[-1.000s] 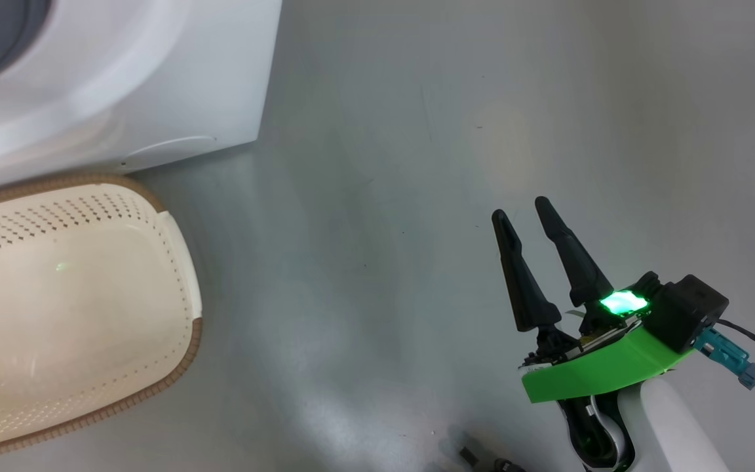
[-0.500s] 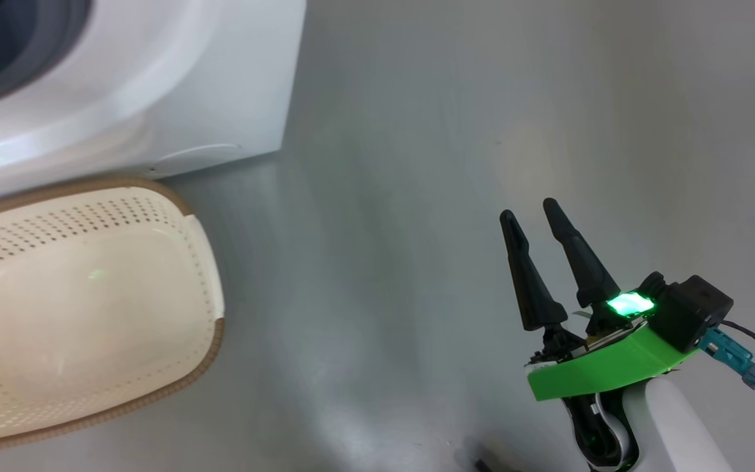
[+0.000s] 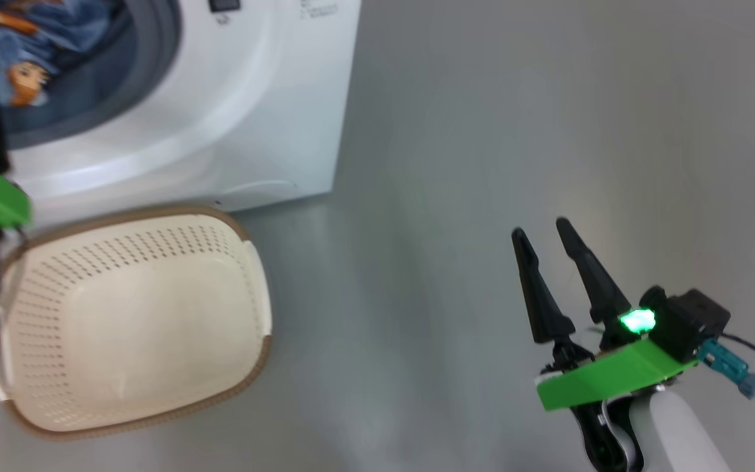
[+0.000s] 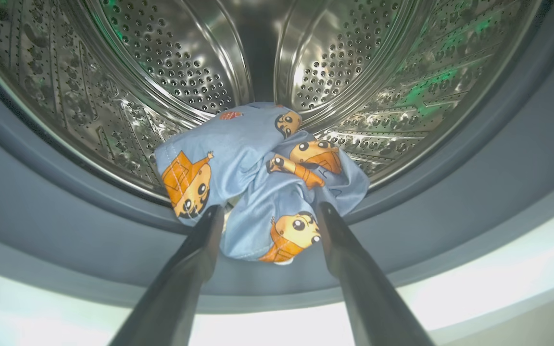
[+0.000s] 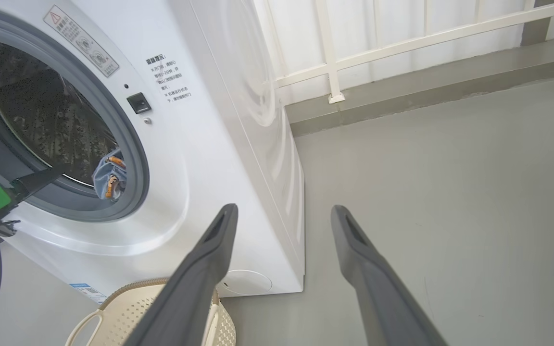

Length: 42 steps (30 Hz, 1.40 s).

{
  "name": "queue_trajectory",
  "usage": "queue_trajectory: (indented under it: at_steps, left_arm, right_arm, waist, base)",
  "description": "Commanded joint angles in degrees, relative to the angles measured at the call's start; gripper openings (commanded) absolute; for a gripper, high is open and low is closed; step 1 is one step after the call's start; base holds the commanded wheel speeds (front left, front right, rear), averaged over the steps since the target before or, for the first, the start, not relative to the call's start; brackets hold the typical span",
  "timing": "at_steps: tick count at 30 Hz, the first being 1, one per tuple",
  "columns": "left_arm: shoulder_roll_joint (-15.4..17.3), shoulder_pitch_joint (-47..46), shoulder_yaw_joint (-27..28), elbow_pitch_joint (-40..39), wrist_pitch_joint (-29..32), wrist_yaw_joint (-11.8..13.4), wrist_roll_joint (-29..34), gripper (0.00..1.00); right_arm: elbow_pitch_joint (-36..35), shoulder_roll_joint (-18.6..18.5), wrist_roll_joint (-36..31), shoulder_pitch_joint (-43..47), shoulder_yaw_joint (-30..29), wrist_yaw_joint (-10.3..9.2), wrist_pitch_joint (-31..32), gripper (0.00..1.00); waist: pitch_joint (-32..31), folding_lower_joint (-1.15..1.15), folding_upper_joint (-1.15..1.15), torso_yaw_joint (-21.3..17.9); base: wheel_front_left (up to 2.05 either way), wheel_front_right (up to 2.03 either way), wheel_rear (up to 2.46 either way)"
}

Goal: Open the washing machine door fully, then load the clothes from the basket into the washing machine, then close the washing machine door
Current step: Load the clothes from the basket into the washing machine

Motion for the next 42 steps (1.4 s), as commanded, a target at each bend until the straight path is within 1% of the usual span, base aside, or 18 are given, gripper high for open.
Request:
queue_trajectory:
  at_steps: [1, 3, 4, 8, 16, 21, 28, 33, 42]
  left_arm:
    - [0.9, 3.03, 4.57, -3.03, -0.34, -0.08, 1.92, 1.0]
    - [-0.68, 5.78, 6.83, -4.87, -0.34, -0.08, 3.38, 1.0]
    - [-0.68, 5.78, 6.83, -4.87, -0.34, -0.08, 3.38, 1.0]
    - [-3.13, 11.29, 10.76, -8.74, -0.34, -0.08, 6.84, 1.0]
    - [-7.91, 22.46, 16.87, -15.99, -0.34, -0.08, 14.95, 1.0]
    - [-10.12, 27.97, 19.34, -19.56, -0.34, -0.08, 17.94, 1.0]
    - [-11.8, 34.22, 21.14, -24.34, -0.35, -0.08, 20.94, 1.0]
    - [-12.18, 38.79, 21.64, -27.41, -0.35, -0.08, 22.23, 1.0]
    - [-12.43, 46.47, 23.1, -32.32, -0.35, -0.08, 21.87, 1.0]
  right_arm:
    - [-0.63, 0.06, -1.16, 2.11, 0.44, 0.09, -0.27, 1.0]
    - [-0.36, 0.06, -1.81, 2.72, -0.14, 0.09, -0.27, 1.0]
    - [-0.36, 0.06, -1.81, 2.72, -0.14, 0.09, -0.27, 1.0]
    - [0.16, -0.14, -2.84, 4.15, -1.01, 0.09, -0.27, 1.0]
    - [0.48, -2.53, -2.67, 7.88, -2.06, 0.09, -0.27, 1.0]
    - [0.51, -3.84, -2.23, 9.71, -2.84, 0.09, -0.27, 1.0]
    - [0.42, -5.08, -1.84, 11.52, -3.86, 0.09, -0.27, 1.0]
    - [0.29, -5.54, -1.67, 12.5, -4.45, 0.09, -0.27, 1.0]
    - [-0.37, -6.03, -1.53, 14.65, -6.05, 0.09, -0.27, 1.0]
  waist:
    - [-4.11, 0.0, 0.0, 3.0]
    - [-5.33, 0.0, 0.0, 3.85]
    - [-5.33, 0.0, 0.0, 3.85]
    - [-7.86, 0.0, 0.0, 5.54]
    - [-12.82, 0.0, 0.0, 8.96]
    - [-15.23, 0.0, 0.0, 10.66]
    - [-17.65, 0.0, 0.0, 12.38]
    - [-18.96, 0.0, 0.0, 12.88]
    - [-20.78, 0.0, 0.0, 12.94]
  base:
    - [0.0, 0.0, 0.0]
    - [0.0, 0.0, 0.0]
    - [0.0, 0.0, 0.0]
    - [0.0, 0.0, 0.0]
    - [0.0, 0.0, 0.0]
    - [0.0, 0.0, 0.0]
    - [0.0, 0.0, 0.0]
    - [0.0, 0.0, 0.0]
    - [0.0, 0.0, 0.0]
